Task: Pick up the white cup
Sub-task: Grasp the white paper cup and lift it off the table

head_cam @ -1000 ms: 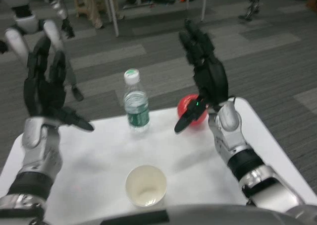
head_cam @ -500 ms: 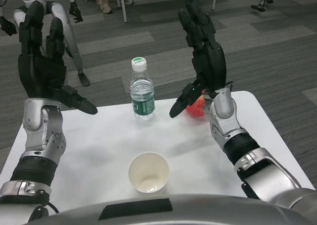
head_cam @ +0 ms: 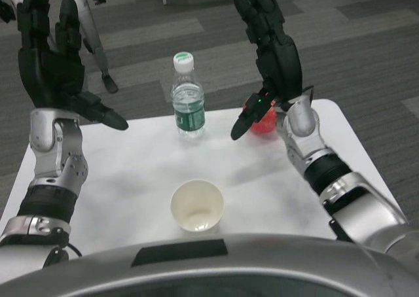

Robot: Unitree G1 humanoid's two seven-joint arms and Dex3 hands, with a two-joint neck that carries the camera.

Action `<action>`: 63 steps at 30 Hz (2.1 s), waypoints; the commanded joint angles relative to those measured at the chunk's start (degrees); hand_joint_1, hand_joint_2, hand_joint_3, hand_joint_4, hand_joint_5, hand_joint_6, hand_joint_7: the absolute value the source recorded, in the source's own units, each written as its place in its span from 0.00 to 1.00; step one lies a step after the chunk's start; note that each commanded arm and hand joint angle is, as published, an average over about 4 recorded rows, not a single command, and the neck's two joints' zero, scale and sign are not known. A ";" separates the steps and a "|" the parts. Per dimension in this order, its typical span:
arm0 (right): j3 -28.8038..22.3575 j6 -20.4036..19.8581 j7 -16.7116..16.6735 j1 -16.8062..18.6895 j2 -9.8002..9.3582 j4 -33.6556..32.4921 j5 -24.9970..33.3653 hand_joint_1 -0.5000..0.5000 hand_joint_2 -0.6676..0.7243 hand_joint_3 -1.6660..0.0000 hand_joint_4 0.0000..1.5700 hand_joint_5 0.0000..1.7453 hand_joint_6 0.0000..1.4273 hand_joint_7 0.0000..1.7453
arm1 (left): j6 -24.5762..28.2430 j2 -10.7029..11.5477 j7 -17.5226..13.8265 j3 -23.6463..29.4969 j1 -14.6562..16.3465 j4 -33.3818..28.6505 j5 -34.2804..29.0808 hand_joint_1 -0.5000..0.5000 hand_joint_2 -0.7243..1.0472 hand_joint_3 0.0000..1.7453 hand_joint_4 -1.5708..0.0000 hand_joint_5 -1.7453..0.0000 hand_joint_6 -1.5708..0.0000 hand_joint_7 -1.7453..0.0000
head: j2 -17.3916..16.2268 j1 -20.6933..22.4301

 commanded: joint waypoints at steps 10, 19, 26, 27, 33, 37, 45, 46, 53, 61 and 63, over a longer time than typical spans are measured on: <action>10.70 2.84 -0.13 2.41 -12.55 -2.08 2.19 0.04 0.91 1.00 0.01 0.17 0.00 0.08 | 1.62 0.72 0.24 0.47 0.22 1.21 -0.21 0.11 0.05 0.05 1.00 0.88 1.00 0.79 | -3.79 1.44; 21.56 3.17 -0.04 4.76 -18.63 -3.57 3.55 0.04 0.91 0.98 0.00 0.17 0.00 0.09 | 2.14 0.90 0.04 0.05 -0.28 2.60 -0.23 0.11 0.05 0.05 1.00 0.88 1.00 0.80 | -3.89 0.99; 31.47 3.26 -0.13 4.37 -21.80 -3.83 4.10 0.05 0.94 0.95 0.02 0.17 0.00 0.12 | 3.33 1.49 -0.09 -0.50 -0.52 3.43 -0.25 0.11 0.05 0.05 1.00 0.88 1.00 0.77 | -3.75 0.92; 33.22 3.30 -0.13 3.99 -22.15 -3.81 4.17 0.06 0.94 0.95 0.02 0.17 0.00 0.12 | 3.46 1.60 -0.11 -0.61 -0.61 3.50 -0.27 0.11 0.05 0.05 1.00 0.88 1.00 0.77 | -3.76 0.86; 39.51 3.39 0.57 2.90 -21.62 -2.71 4.21 0.05 0.95 0.95 0.02 0.17 0.00 0.11 | 4.12 2.48 -0.16 -1.48 -1.23 4.51 -0.36 0.11 0.05 0.05 1.00 0.88 1.00 0.77 | -4.25 -0.52; 40.45 3.68 1.43 3.53 -20.52 -2.08 4.21 0.07 0.95 0.95 0.02 0.17 0.00 0.10 | 4.78 3.56 -0.20 -3.46 -1.93 6.05 -1.52 0.11 0.05 0.05 1.00 0.88 1.00 0.77 | -5.31 -1.70; 41.26 3.90 3.58 2.87 -17.03 1.55 4.21 0.08 0.95 0.95 0.02 0.17 0.00 0.12 | 4.78 5.56 -0.82 -7.46 -3.82 7.78 -4.03 0.11 0.05 0.05 1.00 0.88 1.00 0.76 | -5.41 -2.43; 41.26 3.88 3.87 2.76 -16.70 1.90 4.21 0.08 0.95 0.95 0.02 0.17 0.00 0.12 | 4.78 5.73 -0.82 -7.68 -3.91 7.85 -4.23 0.11 0.05 0.05 1.00 0.88 1.00 0.76 | -5.43 -2.67; 42.36 3.83 5.85 1.71 -13.67 5.77 4.13 0.08 0.95 0.95 0.04 0.17 0.00 0.12 | 4.78 7.18 -0.99 -10.01 -4.87 8.77 -5.90 0.11 0.05 0.05 1.00 0.88 1.00 0.79 | -5.40 -3.86; 44.65 7.08 11.43 0.74 -12.13 6.38 4.21 0.08 0.95 0.95 0.03 0.24 0.00 0.12 | 4.69 8.55 -1.17 -12.65 -5.62 9.43 -7.87 0.11 0.05 0.05 1.00 0.88 1.00 0.80 | -5.64 -4.54; 44.65 8.84 14.50 0.30 -11.78 6.03 4.21 0.08 0.95 0.95 0.01 0.26 0.00 0.12 | 4.69 8.99 -1.17 -12.95 -5.75 9.47 -8.18 0.11 0.04 0.05 1.00 0.88 1.00 0.80 | -5.61 -4.81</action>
